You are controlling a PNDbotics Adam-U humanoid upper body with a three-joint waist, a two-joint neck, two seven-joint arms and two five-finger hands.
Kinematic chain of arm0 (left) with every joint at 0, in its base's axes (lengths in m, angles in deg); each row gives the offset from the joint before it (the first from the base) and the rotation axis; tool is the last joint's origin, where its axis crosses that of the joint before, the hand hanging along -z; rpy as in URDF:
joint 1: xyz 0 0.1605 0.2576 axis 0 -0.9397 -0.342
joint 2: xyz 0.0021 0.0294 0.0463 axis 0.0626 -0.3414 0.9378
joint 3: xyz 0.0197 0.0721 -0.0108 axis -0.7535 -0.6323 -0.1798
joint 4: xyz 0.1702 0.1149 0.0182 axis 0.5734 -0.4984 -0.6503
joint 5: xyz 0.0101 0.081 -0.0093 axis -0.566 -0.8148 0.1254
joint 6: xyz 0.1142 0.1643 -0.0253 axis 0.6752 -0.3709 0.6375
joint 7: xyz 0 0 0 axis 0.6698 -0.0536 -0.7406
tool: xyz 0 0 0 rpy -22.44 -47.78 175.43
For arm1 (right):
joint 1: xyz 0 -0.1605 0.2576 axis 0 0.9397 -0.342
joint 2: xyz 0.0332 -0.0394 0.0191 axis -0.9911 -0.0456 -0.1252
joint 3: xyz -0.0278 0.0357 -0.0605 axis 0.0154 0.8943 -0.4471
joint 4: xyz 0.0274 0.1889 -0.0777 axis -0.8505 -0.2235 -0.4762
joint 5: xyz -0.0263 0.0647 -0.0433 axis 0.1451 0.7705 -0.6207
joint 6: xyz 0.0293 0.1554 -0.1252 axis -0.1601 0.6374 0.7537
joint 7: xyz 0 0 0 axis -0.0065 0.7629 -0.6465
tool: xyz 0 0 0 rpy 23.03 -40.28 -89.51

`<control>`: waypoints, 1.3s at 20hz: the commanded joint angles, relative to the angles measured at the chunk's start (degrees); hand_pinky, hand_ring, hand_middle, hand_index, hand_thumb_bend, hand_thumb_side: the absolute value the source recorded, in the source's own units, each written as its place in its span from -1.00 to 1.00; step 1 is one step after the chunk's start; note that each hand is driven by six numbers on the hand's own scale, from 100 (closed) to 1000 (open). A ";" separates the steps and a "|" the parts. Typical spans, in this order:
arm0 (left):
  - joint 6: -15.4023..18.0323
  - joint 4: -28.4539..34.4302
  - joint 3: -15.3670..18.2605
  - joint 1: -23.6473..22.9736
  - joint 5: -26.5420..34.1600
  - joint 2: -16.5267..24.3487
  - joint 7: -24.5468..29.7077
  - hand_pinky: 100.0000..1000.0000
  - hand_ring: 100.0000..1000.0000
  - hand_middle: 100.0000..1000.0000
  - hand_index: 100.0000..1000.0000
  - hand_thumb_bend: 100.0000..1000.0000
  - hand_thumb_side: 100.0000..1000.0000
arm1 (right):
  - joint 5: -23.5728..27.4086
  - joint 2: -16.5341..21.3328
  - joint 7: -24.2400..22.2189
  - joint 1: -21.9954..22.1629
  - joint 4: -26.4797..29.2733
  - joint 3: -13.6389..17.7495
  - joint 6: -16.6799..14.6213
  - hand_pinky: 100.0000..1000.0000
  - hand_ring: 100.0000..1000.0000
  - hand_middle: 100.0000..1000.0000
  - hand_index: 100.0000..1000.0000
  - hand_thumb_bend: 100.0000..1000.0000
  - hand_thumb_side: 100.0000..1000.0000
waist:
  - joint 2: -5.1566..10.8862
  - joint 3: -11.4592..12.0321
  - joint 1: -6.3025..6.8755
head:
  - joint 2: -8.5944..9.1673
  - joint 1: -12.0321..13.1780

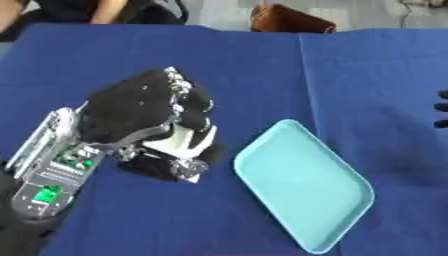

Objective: Pick up objects on the table and place them in the box.

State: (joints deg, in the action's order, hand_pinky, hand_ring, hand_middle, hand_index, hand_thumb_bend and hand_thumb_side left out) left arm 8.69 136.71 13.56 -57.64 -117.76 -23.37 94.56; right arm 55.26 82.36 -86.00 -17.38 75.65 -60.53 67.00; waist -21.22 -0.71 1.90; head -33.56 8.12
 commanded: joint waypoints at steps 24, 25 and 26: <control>1.67 -15.13 -4.55 11.14 1.04 -5.44 -1.00 -1.00 -1.00 -1.00 -1.00 -1.00 -0.20 | 0.26 0.15 1.25 -0.29 1.28 2.03 -0.14 0.34 0.62 0.68 0.82 -1.00 0.64 | 0.88 -3.08 -0.35 | 0.76 2.08; 1.93 -15.77 -4.76 11.32 0.82 -5.65 -0.88 -1.00 -1.00 -1.00 -1.00 -1.00 -0.19 | 0.20 0.14 1.41 -0.45 1.46 2.12 -0.17 0.34 0.62 0.68 0.82 -1.00 0.64 | 0.86 -3.19 -0.42 | 0.78 2.18; 2.17 -16.37 -4.93 11.50 0.60 -5.86 -0.81 -1.00 -1.00 -1.00 -1.00 -1.00 -0.18 | 0.11 0.14 1.51 -0.62 1.64 2.15 -0.19 0.34 0.62 0.68 0.82 -1.00 0.63 | 0.83 -3.31 -0.48 | 0.80 2.29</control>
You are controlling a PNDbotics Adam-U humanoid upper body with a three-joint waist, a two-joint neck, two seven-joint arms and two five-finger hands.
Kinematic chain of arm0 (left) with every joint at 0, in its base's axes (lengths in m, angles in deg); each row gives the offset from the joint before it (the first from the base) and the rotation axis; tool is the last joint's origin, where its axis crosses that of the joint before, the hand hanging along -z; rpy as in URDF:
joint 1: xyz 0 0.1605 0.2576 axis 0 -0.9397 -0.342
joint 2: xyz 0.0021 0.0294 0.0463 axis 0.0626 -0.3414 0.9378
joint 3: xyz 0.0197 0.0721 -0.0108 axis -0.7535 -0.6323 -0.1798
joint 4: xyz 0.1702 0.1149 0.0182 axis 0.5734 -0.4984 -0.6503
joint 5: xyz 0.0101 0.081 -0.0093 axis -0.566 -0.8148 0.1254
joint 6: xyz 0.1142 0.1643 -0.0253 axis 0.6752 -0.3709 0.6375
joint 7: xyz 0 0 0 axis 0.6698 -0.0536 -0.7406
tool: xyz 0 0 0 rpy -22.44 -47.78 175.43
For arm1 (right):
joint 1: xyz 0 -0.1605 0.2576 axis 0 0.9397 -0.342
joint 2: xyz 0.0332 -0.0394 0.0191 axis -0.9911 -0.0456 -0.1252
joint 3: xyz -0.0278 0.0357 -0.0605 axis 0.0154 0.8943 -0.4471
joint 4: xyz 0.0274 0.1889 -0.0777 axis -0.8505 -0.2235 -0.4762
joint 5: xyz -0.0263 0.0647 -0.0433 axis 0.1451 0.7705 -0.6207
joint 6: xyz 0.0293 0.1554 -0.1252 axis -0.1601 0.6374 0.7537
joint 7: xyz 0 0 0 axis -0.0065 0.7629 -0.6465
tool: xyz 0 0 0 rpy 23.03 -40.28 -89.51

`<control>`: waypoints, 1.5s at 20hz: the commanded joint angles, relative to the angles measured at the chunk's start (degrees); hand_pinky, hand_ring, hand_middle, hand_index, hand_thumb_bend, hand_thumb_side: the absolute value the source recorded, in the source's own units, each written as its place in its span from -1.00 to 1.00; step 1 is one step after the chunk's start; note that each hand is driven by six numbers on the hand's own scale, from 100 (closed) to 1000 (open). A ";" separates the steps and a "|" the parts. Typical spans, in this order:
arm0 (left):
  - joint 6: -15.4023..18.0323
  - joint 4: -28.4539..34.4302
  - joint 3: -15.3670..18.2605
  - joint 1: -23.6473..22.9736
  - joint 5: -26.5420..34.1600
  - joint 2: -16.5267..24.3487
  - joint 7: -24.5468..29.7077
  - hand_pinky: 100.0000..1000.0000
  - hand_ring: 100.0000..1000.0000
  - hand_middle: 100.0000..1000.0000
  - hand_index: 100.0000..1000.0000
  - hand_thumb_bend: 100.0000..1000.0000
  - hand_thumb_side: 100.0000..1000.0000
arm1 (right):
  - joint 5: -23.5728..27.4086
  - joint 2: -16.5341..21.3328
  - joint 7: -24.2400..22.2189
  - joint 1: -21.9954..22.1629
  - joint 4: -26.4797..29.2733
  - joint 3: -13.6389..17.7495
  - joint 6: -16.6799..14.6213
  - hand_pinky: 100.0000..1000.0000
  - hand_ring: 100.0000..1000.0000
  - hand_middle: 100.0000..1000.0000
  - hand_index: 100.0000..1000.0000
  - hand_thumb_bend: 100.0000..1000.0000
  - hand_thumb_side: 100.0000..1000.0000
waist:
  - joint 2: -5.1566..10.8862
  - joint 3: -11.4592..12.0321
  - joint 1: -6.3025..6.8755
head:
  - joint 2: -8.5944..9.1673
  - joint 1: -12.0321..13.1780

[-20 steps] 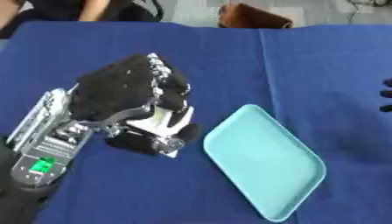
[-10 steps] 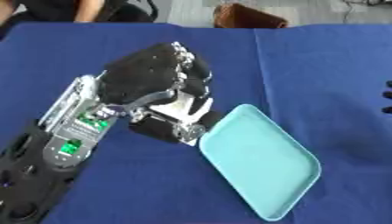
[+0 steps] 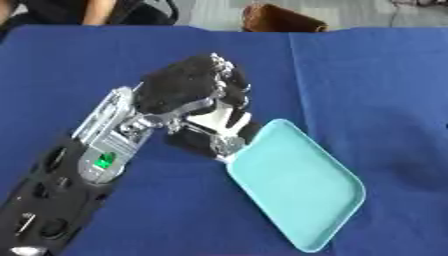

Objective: Pick up objects on the table and place them in the box.

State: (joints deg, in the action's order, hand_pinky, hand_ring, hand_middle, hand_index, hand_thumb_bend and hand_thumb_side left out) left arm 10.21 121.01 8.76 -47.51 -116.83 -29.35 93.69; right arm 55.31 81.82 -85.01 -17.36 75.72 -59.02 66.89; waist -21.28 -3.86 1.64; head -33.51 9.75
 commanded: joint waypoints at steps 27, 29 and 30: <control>7.15 -11.73 -4.95 5.56 -8.14 -4.57 -0.35 -1.00 -1.00 -1.00 -1.00 -1.00 -0.13 | -0.97 0.57 0.61 -4.40 3.35 0.60 -0.22 0.35 0.62 0.68 0.81 -1.00 0.53 | -0.54 -3.85 -1.16 | 1.92 0.77; 7.32 -11.82 -5.18 5.72 -8.38 -4.69 -1.06 -1.00 -1.00 -1.00 -0.78 -1.00 0.23 | -0.99 0.53 0.61 -4.48 3.37 0.60 -0.24 0.35 0.62 0.68 0.81 -1.00 0.52 | -0.57 -3.92 -1.23 | 1.95 0.80; 7.68 -11.89 -5.45 5.68 -8.73 -4.70 -0.82 -1.00 -1.00 -0.79 -0.58 -1.00 0.46 | -0.99 0.51 0.68 -4.55 3.42 0.66 -0.25 0.35 0.62 0.68 0.81 -1.00 0.52 | -0.56 -3.95 -1.26 | 1.93 0.80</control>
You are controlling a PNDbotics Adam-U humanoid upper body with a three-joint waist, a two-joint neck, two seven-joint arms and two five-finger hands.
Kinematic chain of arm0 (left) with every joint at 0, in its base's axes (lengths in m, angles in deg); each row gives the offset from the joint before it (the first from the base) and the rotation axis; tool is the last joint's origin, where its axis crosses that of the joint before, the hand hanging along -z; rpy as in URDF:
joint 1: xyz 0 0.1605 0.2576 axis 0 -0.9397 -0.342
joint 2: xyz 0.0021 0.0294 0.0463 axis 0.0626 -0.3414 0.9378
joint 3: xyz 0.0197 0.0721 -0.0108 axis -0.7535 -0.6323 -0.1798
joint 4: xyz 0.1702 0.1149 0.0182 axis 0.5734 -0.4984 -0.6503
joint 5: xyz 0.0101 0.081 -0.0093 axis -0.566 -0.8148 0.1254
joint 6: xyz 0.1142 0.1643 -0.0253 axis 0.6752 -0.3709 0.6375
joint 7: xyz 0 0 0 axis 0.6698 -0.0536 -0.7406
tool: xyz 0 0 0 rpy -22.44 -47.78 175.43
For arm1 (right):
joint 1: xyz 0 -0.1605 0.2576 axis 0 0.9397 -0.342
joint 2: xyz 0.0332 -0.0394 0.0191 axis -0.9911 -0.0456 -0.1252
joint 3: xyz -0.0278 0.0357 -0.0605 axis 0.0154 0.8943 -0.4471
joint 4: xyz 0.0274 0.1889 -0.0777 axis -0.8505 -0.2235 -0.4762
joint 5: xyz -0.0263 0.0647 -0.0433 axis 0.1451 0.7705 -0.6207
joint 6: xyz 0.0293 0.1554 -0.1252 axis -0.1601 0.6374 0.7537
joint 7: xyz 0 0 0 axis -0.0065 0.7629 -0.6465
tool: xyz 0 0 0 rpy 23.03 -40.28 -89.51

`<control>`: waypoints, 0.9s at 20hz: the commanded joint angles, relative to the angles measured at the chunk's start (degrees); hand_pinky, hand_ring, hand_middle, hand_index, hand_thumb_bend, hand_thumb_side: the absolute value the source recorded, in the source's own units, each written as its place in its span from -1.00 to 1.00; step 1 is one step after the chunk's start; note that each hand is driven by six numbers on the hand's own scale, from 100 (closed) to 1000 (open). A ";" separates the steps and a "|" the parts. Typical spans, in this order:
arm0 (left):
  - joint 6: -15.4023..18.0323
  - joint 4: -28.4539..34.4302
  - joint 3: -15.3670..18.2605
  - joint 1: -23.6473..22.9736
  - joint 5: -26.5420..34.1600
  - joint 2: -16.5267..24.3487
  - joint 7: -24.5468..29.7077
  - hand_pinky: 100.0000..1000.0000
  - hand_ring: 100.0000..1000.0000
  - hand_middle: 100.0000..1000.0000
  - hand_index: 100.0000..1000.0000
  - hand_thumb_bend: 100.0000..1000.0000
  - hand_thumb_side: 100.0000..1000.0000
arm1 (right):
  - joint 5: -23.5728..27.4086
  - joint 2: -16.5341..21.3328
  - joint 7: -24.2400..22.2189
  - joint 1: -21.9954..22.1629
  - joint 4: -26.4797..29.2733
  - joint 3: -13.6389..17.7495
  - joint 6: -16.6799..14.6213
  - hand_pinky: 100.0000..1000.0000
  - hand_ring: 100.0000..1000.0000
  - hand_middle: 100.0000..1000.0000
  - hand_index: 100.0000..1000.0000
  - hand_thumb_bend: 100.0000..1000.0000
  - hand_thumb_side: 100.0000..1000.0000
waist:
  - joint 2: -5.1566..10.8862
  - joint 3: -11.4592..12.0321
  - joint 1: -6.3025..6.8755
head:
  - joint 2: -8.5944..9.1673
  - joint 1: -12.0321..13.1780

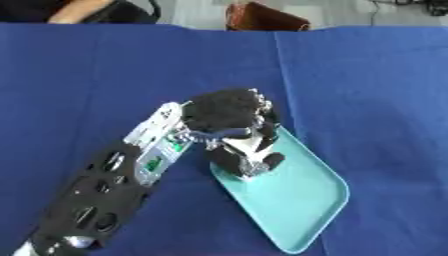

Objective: Pick up objects on the table and place them in the box.

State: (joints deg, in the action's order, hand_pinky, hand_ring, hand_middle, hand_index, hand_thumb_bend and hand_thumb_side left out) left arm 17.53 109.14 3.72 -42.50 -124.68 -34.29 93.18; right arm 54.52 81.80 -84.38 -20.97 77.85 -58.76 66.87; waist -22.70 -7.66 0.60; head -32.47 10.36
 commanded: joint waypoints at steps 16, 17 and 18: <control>2.33 -0.37 -0.66 -0.28 1.12 0.02 7.46 0.28 0.53 0.66 0.64 -0.82 1.00 | -0.43 0.40 0.01 -0.75 1.18 0.47 -0.20 0.35 0.62 0.68 0.81 -1.00 0.52 | 1.15 0.33 -0.40 | 0.84 -0.05; 2.27 -0.33 -0.64 -0.30 1.29 0.04 7.64 0.31 0.55 0.68 0.66 -0.83 1.00 | -0.44 0.39 0.01 -0.75 1.18 0.47 -0.20 0.35 0.62 0.68 0.81 -1.00 0.52 | 1.17 0.35 -0.41 | 0.84 -0.06; 2.21 -0.32 -0.62 -0.33 1.40 0.05 7.82 0.34 0.56 0.69 0.67 -0.84 1.00 | -0.45 0.39 0.00 -0.76 1.18 0.47 -0.20 0.35 0.62 0.68 0.81 -1.00 0.52 | 1.18 0.36 -0.43 | 0.85 -0.05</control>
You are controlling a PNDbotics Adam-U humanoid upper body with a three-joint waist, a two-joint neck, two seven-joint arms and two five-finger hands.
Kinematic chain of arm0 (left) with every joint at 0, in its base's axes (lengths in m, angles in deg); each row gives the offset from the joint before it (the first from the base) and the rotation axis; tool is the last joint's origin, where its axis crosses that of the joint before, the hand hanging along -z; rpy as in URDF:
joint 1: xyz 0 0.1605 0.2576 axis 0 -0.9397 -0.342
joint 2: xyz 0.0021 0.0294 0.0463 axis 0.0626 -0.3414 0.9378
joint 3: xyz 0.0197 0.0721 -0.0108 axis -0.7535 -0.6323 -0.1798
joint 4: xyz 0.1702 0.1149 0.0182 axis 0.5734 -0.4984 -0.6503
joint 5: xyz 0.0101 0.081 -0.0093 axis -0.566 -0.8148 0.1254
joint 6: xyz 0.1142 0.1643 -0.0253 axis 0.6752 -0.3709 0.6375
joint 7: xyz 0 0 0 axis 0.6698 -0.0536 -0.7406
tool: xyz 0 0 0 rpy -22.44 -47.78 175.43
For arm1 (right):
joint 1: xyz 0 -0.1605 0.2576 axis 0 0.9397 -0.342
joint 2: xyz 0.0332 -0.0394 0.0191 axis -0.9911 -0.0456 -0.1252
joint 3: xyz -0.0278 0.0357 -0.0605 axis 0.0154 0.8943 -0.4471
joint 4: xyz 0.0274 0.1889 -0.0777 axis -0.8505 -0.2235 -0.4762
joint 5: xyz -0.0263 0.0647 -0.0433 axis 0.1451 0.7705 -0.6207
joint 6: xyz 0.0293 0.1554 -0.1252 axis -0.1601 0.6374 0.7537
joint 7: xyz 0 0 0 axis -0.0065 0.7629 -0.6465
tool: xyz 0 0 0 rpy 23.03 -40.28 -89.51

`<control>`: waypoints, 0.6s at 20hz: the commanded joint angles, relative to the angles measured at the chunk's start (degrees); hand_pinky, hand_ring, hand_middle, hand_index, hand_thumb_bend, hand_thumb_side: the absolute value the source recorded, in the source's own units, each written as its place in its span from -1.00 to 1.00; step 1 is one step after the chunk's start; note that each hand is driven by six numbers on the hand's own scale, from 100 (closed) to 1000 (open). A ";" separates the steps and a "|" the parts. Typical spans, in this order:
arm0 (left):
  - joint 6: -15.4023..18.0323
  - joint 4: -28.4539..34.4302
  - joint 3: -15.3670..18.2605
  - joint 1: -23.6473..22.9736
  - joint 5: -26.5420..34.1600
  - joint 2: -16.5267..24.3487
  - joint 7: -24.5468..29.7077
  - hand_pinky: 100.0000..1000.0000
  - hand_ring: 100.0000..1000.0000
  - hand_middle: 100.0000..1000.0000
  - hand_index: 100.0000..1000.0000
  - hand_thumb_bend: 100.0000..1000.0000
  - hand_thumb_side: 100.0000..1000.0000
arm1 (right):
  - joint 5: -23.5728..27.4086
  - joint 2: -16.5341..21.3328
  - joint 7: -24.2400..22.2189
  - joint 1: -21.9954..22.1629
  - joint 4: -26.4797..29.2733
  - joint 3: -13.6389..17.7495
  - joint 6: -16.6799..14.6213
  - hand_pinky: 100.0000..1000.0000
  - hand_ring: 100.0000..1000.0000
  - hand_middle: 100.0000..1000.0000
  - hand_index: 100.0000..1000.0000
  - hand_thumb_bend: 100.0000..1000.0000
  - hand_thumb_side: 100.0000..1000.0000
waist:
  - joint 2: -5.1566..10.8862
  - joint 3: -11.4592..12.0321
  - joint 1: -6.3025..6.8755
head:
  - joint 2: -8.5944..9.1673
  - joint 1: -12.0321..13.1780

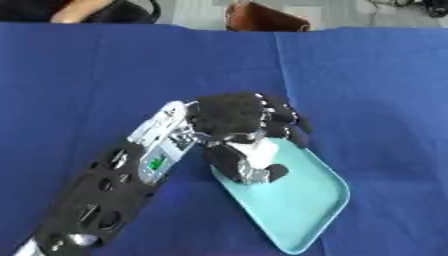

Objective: Pick up objects on the table and place them in the box.

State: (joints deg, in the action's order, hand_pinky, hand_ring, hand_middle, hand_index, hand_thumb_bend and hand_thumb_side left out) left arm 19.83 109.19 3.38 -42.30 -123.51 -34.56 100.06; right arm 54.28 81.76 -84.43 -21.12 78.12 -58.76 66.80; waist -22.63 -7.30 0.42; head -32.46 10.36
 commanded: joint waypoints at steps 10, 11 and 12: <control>-0.39 -0.41 0.08 -0.58 1.17 0.46 1.82 0.68 0.80 0.90 0.84 -1.00 1.00 | -0.13 0.34 0.17 -0.75 1.06 0.57 -0.16 0.36 0.62 0.68 0.81 -1.00 0.51 | 1.18 -0.07 -0.49 | 1.08 -0.31; -0.40 -0.52 0.16 -0.61 1.36 0.46 2.01 0.70 0.80 0.91 0.86 -1.00 1.00 | -0.15 0.34 0.20 -0.77 1.10 0.61 -0.16 0.36 0.62 0.68 0.81 -1.00 0.51 | 1.19 -0.07 -0.52 | 1.10 -0.33; -0.51 -0.63 0.34 -0.74 1.62 0.44 2.26 0.70 0.81 0.91 0.87 -1.00 1.00 | -0.18 0.29 0.29 -0.77 1.20 0.71 -0.16 0.36 0.62 0.68 0.81 -1.00 0.51 | 1.21 -0.05 -0.56 | 1.11 -0.37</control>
State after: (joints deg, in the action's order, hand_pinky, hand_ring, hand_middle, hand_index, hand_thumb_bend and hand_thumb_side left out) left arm 19.34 109.23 3.82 -42.49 -121.91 -34.56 101.57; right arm 54.25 81.32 -84.32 -21.12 78.16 -58.71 66.72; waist -22.59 -7.30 0.02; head -32.21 10.20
